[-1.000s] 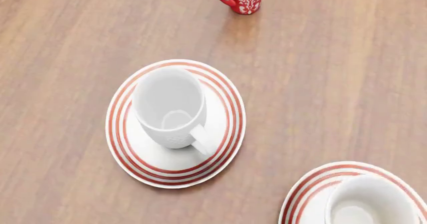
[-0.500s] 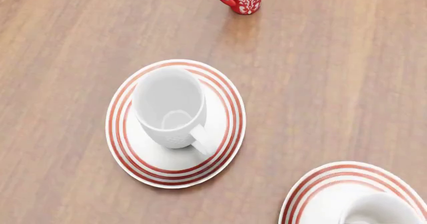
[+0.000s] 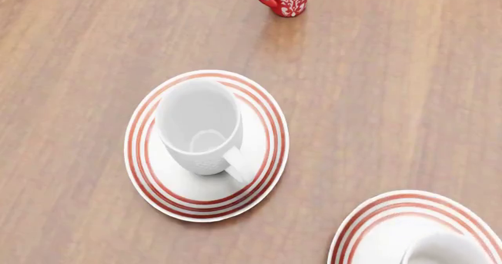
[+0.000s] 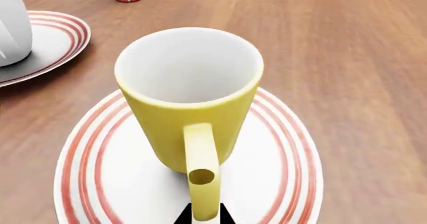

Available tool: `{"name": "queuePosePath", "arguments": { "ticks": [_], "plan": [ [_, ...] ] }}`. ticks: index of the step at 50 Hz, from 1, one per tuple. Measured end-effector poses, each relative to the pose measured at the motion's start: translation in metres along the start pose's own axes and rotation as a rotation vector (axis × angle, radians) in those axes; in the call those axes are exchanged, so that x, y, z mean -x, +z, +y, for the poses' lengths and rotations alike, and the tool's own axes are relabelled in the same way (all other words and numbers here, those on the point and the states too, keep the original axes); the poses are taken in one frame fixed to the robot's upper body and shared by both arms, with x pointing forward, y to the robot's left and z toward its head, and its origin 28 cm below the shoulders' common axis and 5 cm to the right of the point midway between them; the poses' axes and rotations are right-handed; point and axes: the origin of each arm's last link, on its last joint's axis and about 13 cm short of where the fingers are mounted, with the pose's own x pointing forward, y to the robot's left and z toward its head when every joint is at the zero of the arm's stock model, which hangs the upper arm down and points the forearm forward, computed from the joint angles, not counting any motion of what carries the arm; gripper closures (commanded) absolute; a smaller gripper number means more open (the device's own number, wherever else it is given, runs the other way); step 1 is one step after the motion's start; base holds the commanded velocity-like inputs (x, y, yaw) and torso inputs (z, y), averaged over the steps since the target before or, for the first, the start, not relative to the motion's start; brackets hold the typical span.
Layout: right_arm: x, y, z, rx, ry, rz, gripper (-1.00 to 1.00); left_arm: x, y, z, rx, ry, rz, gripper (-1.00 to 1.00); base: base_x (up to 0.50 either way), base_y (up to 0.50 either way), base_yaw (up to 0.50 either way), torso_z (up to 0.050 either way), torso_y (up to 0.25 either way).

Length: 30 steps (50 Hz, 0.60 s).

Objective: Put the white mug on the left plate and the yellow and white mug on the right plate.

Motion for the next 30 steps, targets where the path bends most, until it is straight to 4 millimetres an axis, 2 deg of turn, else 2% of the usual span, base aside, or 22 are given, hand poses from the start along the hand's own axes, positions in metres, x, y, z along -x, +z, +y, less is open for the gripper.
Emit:
{"name": "queuePosePath", "arguments": {
  "ticks": [19, 20, 30],
  "plan": [
    [-0.0026, -0.0063, -0.0001, -0.007, 0.001, 0.013, 1.0, 0.0006, 0.0005, 0.0001, -0.001, 0.0, 0.0, -1.0, 0.0, 0.0, 0.0, 0.0, 0.0],
    [-0.0028, -0.0065, -0.0001, -0.007, 0.0, 0.013, -1.0, 0.0006, 0.0005, 0.0001, -0.001, 0.0, 0.0, -1.0, 0.0, 0.0, 0.0, 0.0, 0.0],
    [-0.0024, -0.0068, 0.0004, 0.002, -0.011, -0.001, -1.0, 0.0006, 0.0006, 0.0002, -0.001, 0.001, 0.0, -1.0, 0.0, 0.0, 0.0, 0.0, 0.0]
  ]
}}
